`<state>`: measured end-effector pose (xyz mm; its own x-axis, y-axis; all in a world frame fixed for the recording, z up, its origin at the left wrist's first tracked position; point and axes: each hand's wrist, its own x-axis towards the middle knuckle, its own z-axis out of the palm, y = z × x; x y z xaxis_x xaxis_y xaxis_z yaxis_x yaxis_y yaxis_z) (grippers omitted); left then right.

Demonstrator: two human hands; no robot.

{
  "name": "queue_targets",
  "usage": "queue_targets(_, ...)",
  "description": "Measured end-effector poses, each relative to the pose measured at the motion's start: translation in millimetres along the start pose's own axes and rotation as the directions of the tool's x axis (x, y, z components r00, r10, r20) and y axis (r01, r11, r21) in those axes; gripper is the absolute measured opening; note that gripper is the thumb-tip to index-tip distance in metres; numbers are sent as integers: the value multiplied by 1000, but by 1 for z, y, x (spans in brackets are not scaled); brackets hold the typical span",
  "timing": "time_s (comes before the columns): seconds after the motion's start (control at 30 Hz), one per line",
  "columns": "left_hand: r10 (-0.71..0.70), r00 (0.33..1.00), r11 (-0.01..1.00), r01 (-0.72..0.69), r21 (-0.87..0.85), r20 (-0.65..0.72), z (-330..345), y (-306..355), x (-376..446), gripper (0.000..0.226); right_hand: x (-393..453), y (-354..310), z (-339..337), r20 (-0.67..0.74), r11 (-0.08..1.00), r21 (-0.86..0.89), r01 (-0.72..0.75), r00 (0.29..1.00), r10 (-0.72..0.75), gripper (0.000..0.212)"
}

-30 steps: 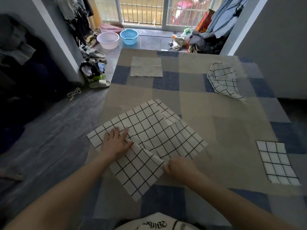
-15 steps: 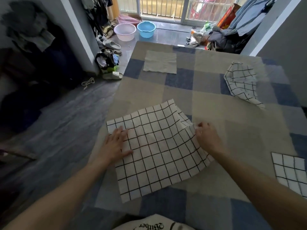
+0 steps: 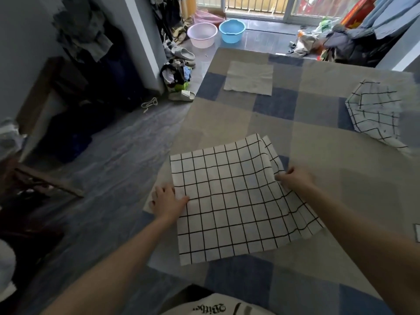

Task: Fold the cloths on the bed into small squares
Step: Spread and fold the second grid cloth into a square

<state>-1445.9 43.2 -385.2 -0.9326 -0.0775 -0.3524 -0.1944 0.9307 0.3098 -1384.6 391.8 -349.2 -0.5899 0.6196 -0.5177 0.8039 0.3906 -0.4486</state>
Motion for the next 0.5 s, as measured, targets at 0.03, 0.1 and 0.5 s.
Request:
queue_targets(0.03,27,1000,1000,-27,5,5,0,2,1,46,-1,2,0,-4,1000,-20,4,1000,-4,32)
queue_targets(0.1,108,994,989,-108,-97,-8,-1,6,5,25,-5,4,0,-3,1000,6,25,1000,-25,27)
queue_targets(0.5,199,980,850,-172,-498,1,-19,16,15,11,-21,32,1,218,988,107,-108,972,83,17)
